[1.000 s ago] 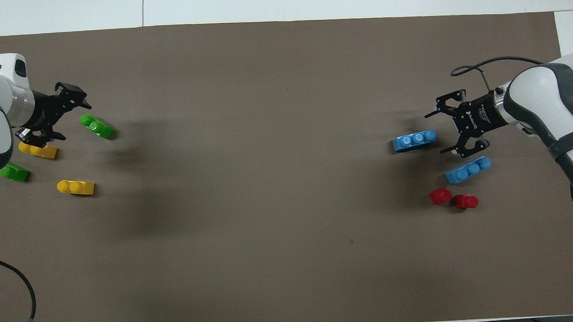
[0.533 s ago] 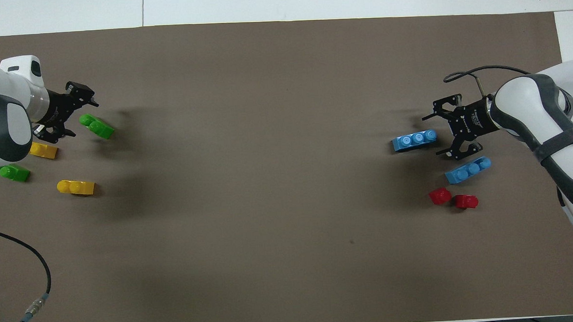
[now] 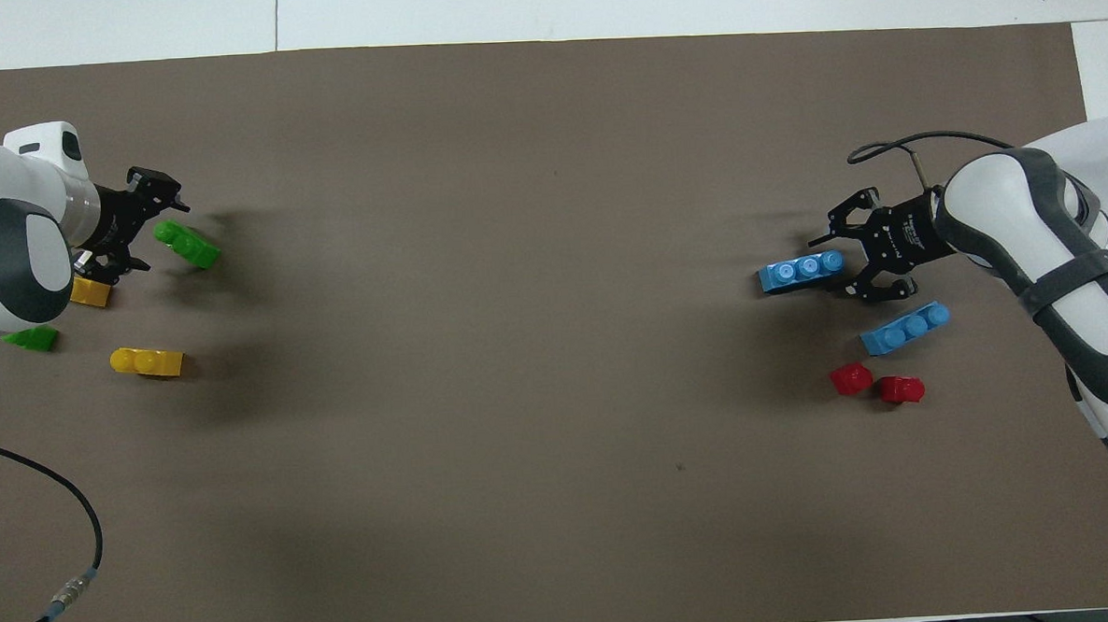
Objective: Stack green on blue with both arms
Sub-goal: 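Close the left gripper on the green brick while the right gripper grasps the blue brick, then carry the blue brick to the table center while the left gripper lifts green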
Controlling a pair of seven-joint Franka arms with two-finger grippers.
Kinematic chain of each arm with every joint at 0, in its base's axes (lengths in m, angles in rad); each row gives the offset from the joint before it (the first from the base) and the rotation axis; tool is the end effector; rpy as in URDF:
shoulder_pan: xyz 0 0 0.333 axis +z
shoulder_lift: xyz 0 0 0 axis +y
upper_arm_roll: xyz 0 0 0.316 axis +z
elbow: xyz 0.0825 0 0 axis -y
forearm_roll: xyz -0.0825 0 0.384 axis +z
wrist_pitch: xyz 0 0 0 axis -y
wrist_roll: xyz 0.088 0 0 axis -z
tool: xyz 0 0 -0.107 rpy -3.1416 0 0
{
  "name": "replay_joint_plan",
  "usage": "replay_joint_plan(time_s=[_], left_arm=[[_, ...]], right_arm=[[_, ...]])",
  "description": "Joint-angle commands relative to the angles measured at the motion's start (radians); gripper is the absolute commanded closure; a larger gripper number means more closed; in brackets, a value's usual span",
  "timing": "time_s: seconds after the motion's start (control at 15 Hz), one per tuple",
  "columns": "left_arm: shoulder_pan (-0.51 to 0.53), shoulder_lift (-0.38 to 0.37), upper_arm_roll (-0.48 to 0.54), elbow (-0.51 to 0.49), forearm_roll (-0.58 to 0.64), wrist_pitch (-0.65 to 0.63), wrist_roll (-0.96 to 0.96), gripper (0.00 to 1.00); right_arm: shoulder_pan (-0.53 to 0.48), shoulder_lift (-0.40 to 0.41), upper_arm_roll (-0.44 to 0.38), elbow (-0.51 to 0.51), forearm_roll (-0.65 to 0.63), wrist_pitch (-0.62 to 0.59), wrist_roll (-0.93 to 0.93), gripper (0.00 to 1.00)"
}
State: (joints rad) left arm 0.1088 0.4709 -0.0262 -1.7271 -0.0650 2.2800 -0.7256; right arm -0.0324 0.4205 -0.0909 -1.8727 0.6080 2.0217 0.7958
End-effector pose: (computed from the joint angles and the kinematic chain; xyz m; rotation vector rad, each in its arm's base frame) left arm 0.6704 0.0557 0.3193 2.7819 1.2622 0.0885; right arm 0.6095 -0.0394 0.2767 -2.2057 1.6099 0.5534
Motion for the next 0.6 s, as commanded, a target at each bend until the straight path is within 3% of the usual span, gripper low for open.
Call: replay_joint_plan(time_s=[0.0, 0.07, 0.13, 0.27, 0.33, 0.4, 0.47, 0.53], left_arm=[[-0.003, -0.006, 0.0, -0.019, -0.001, 0.026, -0.021, 0.0], [-0.006, -0.006, 0.0, -0.023, -0.001, 0.026, -0.021, 0.0], [-0.007, -0.006, 0.0, -0.023, -0.001, 0.027, -0.023, 0.11], [-0.011, -0.006, 0.0, -0.025, -0.001, 0.052, -0.038, 0.44], [-0.011, -0.006, 0.0, -0.032, -0.001, 0.067, -0.041, 0.75], [-0.014, -0.006, 0.0, -0.048, -0.001, 0.088, -0.043, 0.94], [-0.014, -0.008, 0.0, -0.057, -0.001, 0.107, -0.043, 1.0], [-0.014, -0.008, 0.0, -0.058, -0.001, 0.111, -0.041, 1.0]], right_arm=[[0.002, -0.005, 0.007, 0.003, 0.03, 0.012, -0.047, 1.0], [0.003, -0.005, 0.005, 0.021, 0.029, 0.005, -0.068, 1.0], [0.0, -0.005, 0.005, 0.064, 0.021, -0.027, -0.07, 1.0], [0.02, -0.003, 0.005, 0.171, 0.013, -0.127, -0.014, 1.0], [0.057, -0.015, 0.003, 0.197, 0.013, -0.152, 0.081, 1.0], [0.093, -0.029, 0.007, 0.208, 0.015, -0.153, 0.182, 1.0], [0.129, -0.067, 0.01, 0.201, 0.025, -0.165, 0.253, 1.0], [0.181, -0.089, 0.016, 0.195, 0.03, -0.179, 0.276, 1.0]])
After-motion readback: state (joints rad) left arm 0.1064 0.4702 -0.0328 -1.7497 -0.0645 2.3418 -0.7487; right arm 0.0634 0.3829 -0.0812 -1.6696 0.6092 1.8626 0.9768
